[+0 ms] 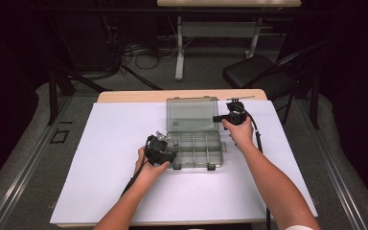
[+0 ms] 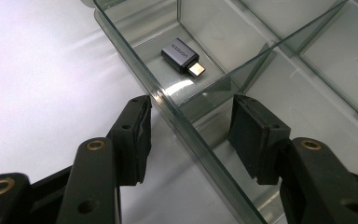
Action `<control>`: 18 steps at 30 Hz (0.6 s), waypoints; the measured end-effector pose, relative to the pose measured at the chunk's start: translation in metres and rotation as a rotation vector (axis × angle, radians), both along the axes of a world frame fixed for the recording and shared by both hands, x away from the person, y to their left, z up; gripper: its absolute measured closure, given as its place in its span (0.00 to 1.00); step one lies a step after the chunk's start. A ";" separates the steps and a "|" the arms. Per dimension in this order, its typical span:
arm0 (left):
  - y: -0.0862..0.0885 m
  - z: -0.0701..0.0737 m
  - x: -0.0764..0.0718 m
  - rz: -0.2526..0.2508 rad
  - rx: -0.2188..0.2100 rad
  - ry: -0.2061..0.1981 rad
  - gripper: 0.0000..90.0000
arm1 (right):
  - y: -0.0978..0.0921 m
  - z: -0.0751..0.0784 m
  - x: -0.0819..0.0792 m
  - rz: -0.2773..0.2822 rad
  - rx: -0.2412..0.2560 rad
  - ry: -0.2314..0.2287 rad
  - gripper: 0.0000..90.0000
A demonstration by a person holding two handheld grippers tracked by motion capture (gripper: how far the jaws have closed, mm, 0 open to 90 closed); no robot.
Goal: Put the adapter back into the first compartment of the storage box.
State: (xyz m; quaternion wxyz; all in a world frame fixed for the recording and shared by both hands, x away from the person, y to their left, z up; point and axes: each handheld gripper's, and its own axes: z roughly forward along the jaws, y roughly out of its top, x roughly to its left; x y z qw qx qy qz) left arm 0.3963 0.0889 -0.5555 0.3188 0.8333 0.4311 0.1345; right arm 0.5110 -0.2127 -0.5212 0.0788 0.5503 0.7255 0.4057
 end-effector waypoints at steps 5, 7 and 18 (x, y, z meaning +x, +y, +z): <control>0.000 0.000 0.000 0.000 0.000 -0.001 0.54 | -0.004 0.001 0.000 0.013 0.013 -0.006 0.86; 0.000 0.000 0.000 0.000 0.000 -0.001 0.54 | -0.005 0.001 0.000 0.006 0.015 -0.006 0.89; 0.000 0.000 0.000 -0.003 -0.001 0.004 0.54 | -0.010 0.002 -0.002 0.020 0.029 -0.017 0.93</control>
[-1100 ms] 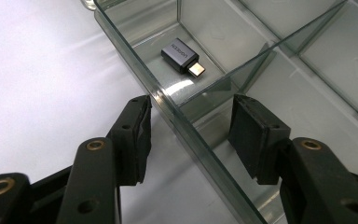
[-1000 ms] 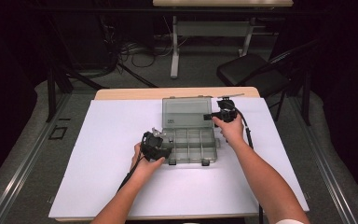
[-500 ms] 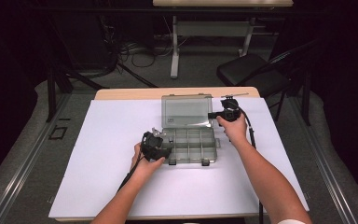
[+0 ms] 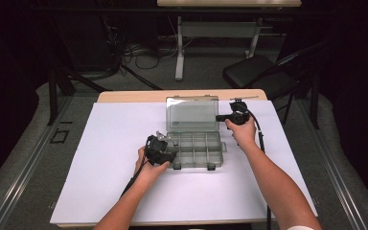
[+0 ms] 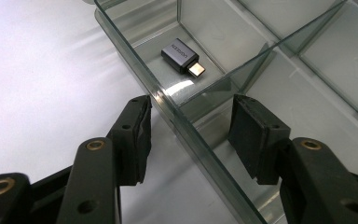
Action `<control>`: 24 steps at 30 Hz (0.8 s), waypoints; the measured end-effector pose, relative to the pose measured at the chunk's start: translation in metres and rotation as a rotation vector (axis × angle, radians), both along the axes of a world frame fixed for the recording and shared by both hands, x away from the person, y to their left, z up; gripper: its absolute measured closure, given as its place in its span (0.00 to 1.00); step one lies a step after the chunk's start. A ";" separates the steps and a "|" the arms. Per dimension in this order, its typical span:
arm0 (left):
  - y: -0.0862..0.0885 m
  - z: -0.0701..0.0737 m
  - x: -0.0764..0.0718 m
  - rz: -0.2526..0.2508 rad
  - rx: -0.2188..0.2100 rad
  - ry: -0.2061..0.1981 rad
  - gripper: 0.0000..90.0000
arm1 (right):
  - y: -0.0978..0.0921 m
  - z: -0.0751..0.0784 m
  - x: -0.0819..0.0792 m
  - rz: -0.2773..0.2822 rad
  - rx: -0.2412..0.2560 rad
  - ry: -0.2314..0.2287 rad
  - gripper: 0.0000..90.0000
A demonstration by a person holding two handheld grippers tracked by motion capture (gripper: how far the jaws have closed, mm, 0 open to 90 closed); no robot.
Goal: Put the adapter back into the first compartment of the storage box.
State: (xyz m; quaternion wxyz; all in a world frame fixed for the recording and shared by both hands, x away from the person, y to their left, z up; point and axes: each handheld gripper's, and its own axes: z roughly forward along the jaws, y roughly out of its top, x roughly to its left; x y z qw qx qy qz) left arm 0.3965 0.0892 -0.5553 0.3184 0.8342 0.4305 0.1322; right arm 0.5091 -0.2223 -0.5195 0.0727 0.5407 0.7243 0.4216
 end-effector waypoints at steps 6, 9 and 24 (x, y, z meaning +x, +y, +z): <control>0.000 0.000 0.001 0.002 -0.006 0.002 0.54 | 0.000 -0.002 -0.001 -0.007 0.015 -0.020 0.93; 0.000 0.000 0.002 -0.007 -0.018 0.012 0.50 | 0.000 -0.002 -0.001 -0.008 0.016 -0.028 0.93; 0.015 0.022 0.012 0.006 -0.107 0.035 0.38 | 0.000 -0.003 -0.004 -0.020 0.026 -0.037 0.94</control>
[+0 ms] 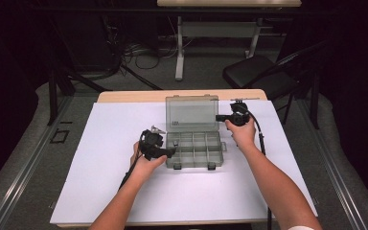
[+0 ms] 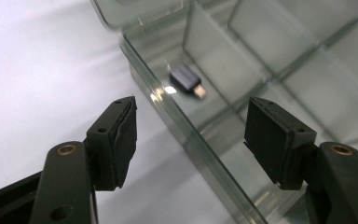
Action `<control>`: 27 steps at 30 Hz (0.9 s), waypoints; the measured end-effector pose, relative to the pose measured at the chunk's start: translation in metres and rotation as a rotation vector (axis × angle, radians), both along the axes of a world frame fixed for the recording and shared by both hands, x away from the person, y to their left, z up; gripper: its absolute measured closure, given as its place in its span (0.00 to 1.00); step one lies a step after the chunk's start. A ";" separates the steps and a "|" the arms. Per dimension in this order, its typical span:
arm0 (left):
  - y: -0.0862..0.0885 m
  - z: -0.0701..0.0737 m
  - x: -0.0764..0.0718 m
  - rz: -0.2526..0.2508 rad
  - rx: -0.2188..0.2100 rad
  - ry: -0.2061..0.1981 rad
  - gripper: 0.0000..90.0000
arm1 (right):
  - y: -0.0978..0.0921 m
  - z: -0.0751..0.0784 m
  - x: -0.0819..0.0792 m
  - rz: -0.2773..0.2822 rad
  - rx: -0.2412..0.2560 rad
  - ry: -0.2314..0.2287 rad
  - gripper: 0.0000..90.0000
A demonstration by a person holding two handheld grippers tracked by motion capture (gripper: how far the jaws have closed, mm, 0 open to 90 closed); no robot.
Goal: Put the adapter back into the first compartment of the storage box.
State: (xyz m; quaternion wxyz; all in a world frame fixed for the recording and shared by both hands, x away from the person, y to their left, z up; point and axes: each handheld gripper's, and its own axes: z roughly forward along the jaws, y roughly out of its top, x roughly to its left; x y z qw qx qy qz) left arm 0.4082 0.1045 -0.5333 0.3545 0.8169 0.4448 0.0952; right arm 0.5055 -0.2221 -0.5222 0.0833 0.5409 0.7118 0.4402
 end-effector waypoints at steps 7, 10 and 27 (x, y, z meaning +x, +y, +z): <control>0.011 0.027 0.013 0.003 -0.001 -0.071 0.38 | 0.000 -0.001 -0.001 -0.006 0.008 -0.008 0.94; 0.016 0.036 0.023 0.028 -0.050 -0.077 0.38 | 0.000 -0.001 -0.002 -0.011 0.008 -0.008 0.94; 0.008 0.068 0.059 0.058 -0.080 -0.134 0.42 | 0.001 -0.002 -0.006 -0.027 0.013 -0.034 0.94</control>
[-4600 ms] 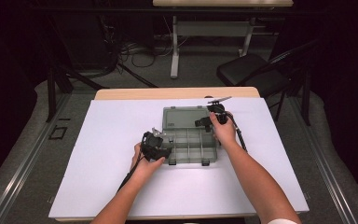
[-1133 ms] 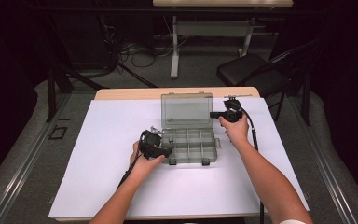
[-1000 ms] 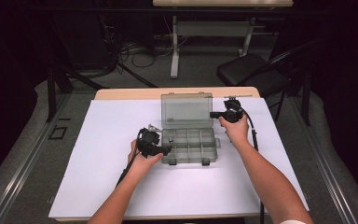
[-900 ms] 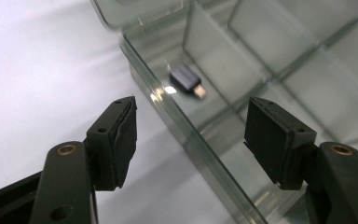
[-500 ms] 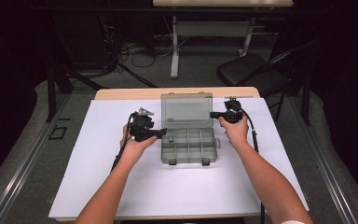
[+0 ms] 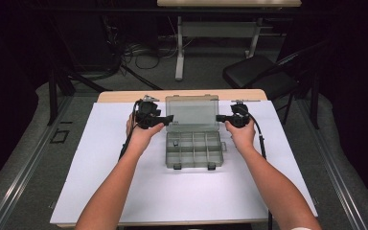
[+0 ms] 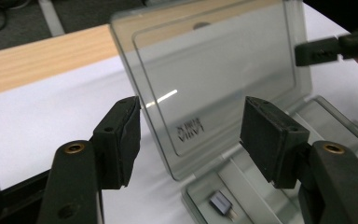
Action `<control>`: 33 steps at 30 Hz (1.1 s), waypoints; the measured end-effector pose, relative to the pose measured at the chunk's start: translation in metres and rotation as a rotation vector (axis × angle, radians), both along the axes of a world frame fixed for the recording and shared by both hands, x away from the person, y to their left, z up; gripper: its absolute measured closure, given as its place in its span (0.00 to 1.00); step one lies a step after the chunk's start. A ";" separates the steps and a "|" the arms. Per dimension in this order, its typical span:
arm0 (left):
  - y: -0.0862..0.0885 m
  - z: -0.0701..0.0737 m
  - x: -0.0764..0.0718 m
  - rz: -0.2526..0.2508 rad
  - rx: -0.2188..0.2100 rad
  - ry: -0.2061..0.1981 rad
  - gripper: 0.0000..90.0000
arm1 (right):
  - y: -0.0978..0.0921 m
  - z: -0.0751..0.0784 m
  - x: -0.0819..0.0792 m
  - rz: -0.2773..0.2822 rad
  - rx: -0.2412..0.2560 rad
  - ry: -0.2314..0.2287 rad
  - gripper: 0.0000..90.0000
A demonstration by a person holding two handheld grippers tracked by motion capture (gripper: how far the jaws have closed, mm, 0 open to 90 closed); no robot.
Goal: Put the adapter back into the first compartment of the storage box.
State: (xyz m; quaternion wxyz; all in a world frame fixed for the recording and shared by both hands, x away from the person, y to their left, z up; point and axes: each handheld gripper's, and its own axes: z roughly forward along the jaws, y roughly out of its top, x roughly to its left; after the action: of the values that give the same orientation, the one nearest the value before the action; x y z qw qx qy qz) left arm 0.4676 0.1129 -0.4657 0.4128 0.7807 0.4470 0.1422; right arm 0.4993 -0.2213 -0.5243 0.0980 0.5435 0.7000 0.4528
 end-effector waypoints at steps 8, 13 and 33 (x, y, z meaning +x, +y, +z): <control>-0.002 0.008 0.012 0.047 -0.020 -0.006 0.42 | 0.000 0.000 -0.001 -0.005 0.005 -0.002 0.94; -0.003 0.016 0.022 0.052 0.017 -0.013 0.40 | 0.000 0.000 -0.001 -0.003 0.002 -0.007 0.94; -0.017 0.016 0.052 0.045 0.008 0.051 0.40 | -0.001 -0.001 -0.003 -0.003 0.003 -0.025 0.95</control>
State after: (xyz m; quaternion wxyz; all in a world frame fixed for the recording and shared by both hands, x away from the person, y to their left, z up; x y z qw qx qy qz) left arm 0.5198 0.0956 -0.4496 0.3948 0.7755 0.4742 0.1333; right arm 0.4964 -0.2218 -0.5255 0.1068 0.5389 0.6971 0.4606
